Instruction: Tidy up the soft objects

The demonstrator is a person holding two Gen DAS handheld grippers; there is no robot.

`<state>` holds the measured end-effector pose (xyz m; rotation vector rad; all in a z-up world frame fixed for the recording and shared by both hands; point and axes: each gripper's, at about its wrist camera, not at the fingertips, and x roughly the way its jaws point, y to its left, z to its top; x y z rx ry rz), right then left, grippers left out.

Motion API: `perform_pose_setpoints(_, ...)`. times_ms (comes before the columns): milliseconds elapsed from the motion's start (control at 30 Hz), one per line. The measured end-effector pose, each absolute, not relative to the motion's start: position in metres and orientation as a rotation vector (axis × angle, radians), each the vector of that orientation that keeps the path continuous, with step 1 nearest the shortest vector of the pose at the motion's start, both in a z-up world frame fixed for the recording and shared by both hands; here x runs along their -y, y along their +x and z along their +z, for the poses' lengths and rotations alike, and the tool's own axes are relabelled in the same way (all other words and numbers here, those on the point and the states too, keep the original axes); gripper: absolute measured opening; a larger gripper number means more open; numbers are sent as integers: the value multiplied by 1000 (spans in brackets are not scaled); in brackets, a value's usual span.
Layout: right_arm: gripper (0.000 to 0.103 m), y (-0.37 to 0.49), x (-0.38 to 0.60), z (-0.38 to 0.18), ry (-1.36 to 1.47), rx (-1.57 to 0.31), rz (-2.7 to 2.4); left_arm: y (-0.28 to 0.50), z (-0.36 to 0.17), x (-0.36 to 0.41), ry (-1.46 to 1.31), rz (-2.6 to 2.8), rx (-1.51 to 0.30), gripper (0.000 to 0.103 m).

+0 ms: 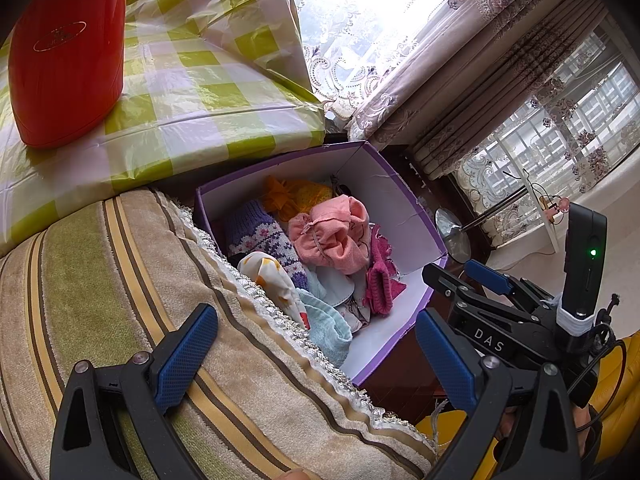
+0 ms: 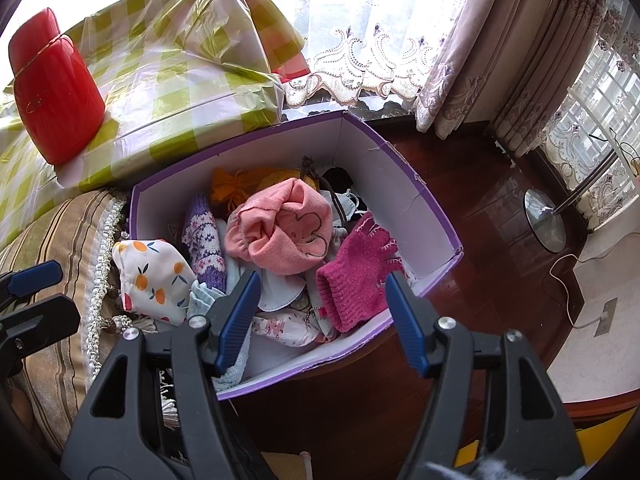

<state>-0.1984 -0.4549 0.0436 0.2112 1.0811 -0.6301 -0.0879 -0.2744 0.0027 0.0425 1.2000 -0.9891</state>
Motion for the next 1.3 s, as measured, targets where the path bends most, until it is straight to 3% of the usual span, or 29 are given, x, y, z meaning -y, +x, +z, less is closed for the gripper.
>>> perform_pose_setpoints(1300, 68, -208, 463, 27, 261, -1108, -642, -96, -2, 291, 129, -994, -1167, 103)
